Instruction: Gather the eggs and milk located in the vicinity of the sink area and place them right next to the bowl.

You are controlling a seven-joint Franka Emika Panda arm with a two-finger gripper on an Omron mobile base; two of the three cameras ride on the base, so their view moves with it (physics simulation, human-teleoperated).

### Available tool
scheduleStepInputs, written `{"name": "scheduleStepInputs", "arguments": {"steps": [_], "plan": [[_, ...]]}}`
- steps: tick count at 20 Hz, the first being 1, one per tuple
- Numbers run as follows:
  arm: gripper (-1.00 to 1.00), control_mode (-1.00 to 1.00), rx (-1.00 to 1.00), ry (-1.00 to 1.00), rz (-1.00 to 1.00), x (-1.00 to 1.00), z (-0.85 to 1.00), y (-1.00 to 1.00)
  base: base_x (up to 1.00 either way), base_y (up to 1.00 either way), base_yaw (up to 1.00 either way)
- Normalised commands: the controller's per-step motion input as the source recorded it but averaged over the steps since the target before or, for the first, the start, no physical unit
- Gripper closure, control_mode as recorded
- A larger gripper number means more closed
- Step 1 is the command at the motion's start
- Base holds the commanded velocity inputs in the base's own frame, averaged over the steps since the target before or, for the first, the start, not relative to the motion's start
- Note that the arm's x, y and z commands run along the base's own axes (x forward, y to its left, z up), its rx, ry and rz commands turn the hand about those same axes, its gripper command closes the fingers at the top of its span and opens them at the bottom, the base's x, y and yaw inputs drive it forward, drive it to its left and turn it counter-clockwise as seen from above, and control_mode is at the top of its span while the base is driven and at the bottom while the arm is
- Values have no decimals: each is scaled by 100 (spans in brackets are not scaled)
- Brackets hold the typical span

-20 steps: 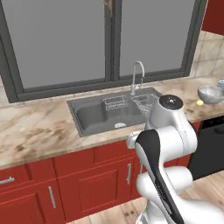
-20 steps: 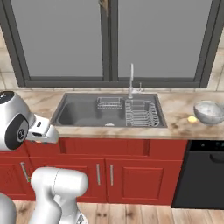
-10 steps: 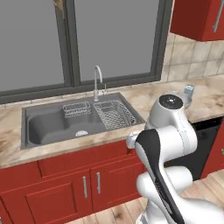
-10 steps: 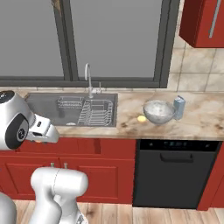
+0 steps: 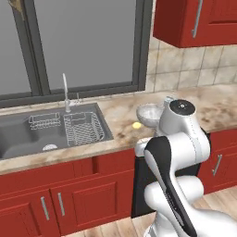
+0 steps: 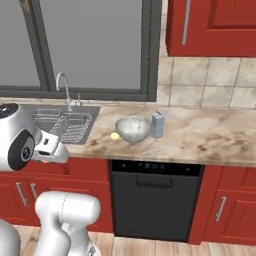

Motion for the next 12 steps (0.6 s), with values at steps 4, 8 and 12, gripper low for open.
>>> {"name": "scheduleStepInputs", "arguments": {"steps": [4, 8, 12], "plan": [[100, 100, 0, 0, 0, 0, 0, 0, 51, -12, 2], [100, 100, 0, 0, 0, 0, 0, 0, 94, 6, -7], [100, 100, 0, 0, 0, 0, 0, 0, 88, 1, -6]]}}
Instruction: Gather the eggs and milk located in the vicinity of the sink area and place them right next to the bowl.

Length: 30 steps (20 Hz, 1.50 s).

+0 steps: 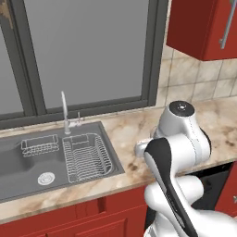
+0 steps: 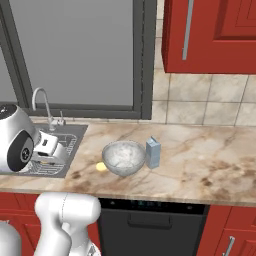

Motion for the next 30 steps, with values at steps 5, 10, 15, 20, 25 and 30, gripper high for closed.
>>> {"name": "scheduleStepInputs", "arguments": {"steps": [5, 10, 15, 20, 25, 30], "plan": [[100, 100, 0, 0, 0, 0, 0, 0, 14, -14, 0], [100, -100, 0, 0, 0, 6, 0, 0, 0, 0, 0], [100, -100, 1, 3, 4, 43, 0, -55, 0, 0, 0], [100, -100, 7, 1, 0, 0, 18, -97, 0, 0, 0], [100, -100, 9, 0, 0, 0, 8, -100, 0, 0, 0], [100, -100, 3, 0, 0, 0, 2, -98, 0, 0, 0]]}}
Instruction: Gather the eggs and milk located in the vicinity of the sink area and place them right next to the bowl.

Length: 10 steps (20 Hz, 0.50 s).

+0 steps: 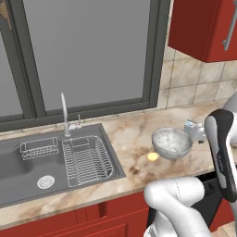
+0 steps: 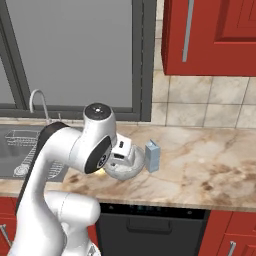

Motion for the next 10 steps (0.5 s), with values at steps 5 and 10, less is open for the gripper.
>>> {"name": "scheduleStepInputs", "arguments": {"steps": [5, 10], "plan": [[100, -100, 0, 0, 4, 26, 0, -84, 0, 0, 0], [100, -100, 0, 0, 10, 62, 0, -70, 0, 0, 0]]}}
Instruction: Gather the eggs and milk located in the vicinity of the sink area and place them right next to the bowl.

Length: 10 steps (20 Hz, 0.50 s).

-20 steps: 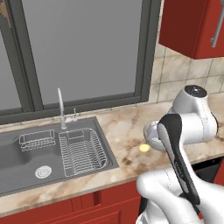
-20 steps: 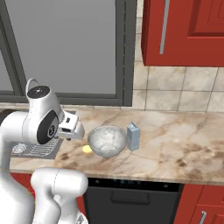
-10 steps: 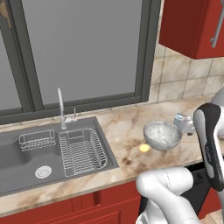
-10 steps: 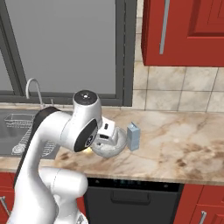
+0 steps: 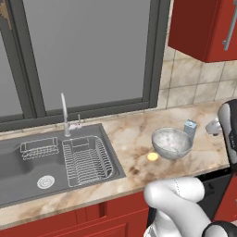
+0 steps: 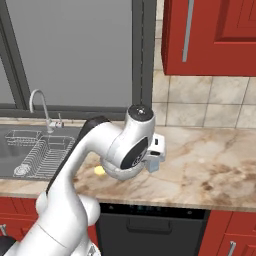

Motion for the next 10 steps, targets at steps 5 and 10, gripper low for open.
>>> {"name": "scheduleStepInputs", "arguments": {"steps": [5, 10], "plan": [[100, -100, 0, 1, 9, 47, -3, -62, 0, 0, 0], [100, -100, -1, 0, 14, 26, -6, -32, 0, 0, 0]]}}
